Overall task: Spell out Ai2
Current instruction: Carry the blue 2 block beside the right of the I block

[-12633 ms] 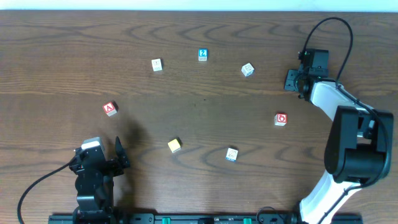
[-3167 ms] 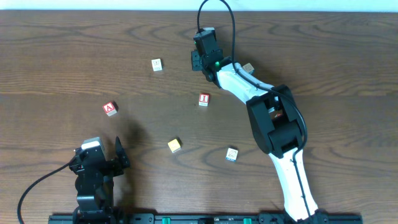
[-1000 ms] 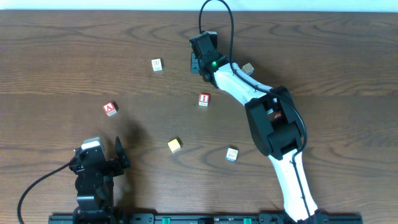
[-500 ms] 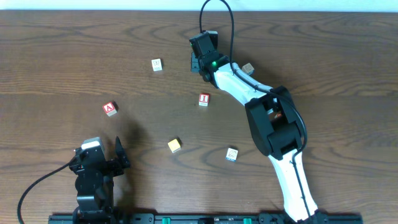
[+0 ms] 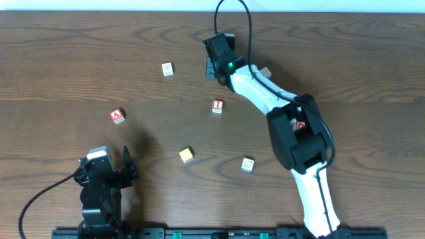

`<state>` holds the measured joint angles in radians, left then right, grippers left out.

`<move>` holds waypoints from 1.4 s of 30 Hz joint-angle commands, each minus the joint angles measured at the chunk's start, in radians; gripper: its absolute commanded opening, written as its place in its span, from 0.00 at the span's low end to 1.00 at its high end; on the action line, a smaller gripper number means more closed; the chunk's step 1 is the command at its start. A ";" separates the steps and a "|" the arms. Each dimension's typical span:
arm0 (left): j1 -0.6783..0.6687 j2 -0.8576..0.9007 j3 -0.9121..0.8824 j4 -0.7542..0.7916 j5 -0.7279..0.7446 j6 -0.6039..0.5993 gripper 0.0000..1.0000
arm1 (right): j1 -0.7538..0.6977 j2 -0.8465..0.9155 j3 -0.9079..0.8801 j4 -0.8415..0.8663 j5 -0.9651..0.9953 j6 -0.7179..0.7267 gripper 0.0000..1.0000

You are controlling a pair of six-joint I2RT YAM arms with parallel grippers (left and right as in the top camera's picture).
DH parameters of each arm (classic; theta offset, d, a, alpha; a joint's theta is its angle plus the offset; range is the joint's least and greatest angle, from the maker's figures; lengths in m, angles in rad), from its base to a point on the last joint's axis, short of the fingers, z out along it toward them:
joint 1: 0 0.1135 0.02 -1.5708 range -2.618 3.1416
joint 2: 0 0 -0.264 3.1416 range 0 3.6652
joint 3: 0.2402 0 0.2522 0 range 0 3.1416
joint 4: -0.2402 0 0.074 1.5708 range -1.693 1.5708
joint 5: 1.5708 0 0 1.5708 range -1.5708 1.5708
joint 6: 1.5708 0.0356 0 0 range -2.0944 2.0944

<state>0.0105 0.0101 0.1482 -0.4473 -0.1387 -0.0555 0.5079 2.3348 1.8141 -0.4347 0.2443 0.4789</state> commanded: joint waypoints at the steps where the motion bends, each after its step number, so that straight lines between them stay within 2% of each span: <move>1: 0.002 -0.006 -0.020 -0.003 -0.018 -0.008 0.95 | -0.003 -0.128 0.006 -0.043 0.017 -0.005 0.09; 3: 0.002 -0.006 -0.020 -0.003 -0.018 -0.008 0.95 | -0.003 -0.183 0.006 -0.102 0.017 -0.005 0.02; 4: 0.002 -0.006 -0.020 -0.003 -0.018 -0.008 0.95 | -0.002 -0.208 0.006 -0.133 0.017 -0.005 0.01; 13: 0.002 -0.006 -0.020 -0.003 -0.018 -0.008 0.95 | 0.011 -0.445 0.006 -0.448 0.020 -0.003 0.01; 19: 0.002 -0.006 -0.020 -0.003 -0.018 -0.008 0.95 | 0.091 -0.544 -0.043 -0.603 0.160 0.128 0.01; 23: 0.002 -0.006 -0.020 -0.003 -0.018 -0.008 0.95 | 0.121 -0.576 -0.231 -0.542 0.106 0.206 0.01; 25: 0.002 -0.006 -0.020 -0.003 -0.018 -0.008 0.95 | 0.121 -0.583 -0.359 -0.434 0.023 0.217 0.01; 31: 0.002 -0.006 -0.020 -0.003 -0.018 -0.008 0.95 | 0.084 -0.583 -0.597 -0.153 -0.134 0.223 0.01; 42: 0.002 -0.006 -0.020 -0.003 -0.018 -0.008 0.95 | 0.075 -0.573 -0.693 -0.019 -0.094 0.204 0.01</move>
<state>0.0105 0.0101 0.1482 -0.4465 -0.1390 -0.0551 0.5930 1.7607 1.1294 -0.4648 0.1242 0.6853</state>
